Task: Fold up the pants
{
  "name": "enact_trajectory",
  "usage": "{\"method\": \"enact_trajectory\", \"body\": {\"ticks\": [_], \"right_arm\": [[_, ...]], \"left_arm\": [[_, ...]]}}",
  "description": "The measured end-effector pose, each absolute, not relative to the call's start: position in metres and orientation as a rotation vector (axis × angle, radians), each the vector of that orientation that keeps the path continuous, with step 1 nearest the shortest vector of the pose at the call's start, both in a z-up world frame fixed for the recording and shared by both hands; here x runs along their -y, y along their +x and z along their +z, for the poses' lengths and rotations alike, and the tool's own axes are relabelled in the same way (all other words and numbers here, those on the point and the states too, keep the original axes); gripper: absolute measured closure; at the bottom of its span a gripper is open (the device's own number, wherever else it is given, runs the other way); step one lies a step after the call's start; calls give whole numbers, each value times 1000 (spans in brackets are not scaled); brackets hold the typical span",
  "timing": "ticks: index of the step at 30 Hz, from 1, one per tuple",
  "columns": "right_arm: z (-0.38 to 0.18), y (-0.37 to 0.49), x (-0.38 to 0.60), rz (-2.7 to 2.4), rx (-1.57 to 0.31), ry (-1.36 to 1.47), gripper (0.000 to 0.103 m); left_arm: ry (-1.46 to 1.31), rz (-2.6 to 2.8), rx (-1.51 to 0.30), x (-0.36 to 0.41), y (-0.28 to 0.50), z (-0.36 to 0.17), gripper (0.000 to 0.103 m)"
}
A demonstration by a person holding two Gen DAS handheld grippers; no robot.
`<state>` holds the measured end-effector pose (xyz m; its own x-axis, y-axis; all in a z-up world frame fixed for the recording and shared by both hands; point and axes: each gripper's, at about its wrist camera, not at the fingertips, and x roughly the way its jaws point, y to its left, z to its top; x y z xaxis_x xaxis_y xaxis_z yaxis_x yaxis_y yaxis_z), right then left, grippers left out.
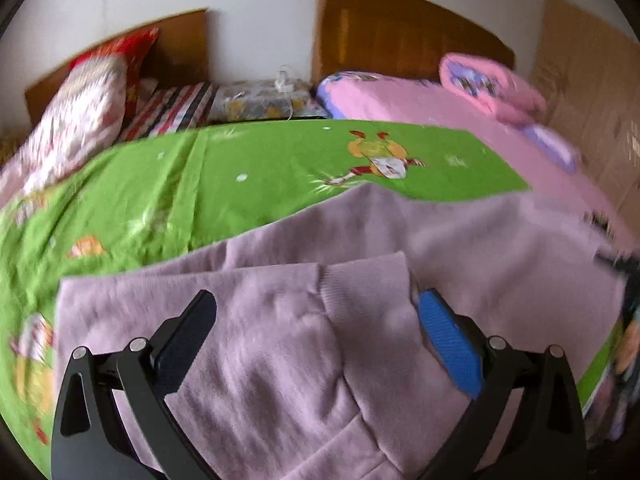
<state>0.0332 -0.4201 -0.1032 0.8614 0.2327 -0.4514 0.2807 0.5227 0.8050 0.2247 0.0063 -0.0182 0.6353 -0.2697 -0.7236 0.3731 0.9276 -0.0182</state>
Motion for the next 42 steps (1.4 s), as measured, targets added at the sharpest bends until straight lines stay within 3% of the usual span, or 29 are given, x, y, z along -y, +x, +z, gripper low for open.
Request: {"method": "enact_trajectory", "body": {"ticks": [4, 7, 16, 27, 33, 36, 38, 42], "right_arm": [[-94, 30, 419, -33, -517, 1023, 74], [-96, 32, 420, -33, -498, 1061, 74], [-72, 36, 409, -39, -474, 1016, 74], [-16, 57, 362, -13, -452, 832, 74], [60, 101, 227, 251, -428, 450, 74], [68, 118, 135, 395, -457, 200, 74], [47, 126, 57, 476, -526, -44, 74], [-48, 126, -53, 591, -720, -475, 74]], "left_arm": [[285, -368, -897, 16, 227, -58, 1], [181, -399, -927, 2, 238, -57, 1], [203, -392, -911, 5, 235, -59, 1], [50, -432, -772, -31, 212, -20, 2], [-183, -308, -643, -137, 183, 15, 2], [-303, -183, -614, -202, 166, 18, 2], [-374, -94, -602, -243, 151, 15, 2], [-466, 0, -616, -289, 129, 3, 2]]}}
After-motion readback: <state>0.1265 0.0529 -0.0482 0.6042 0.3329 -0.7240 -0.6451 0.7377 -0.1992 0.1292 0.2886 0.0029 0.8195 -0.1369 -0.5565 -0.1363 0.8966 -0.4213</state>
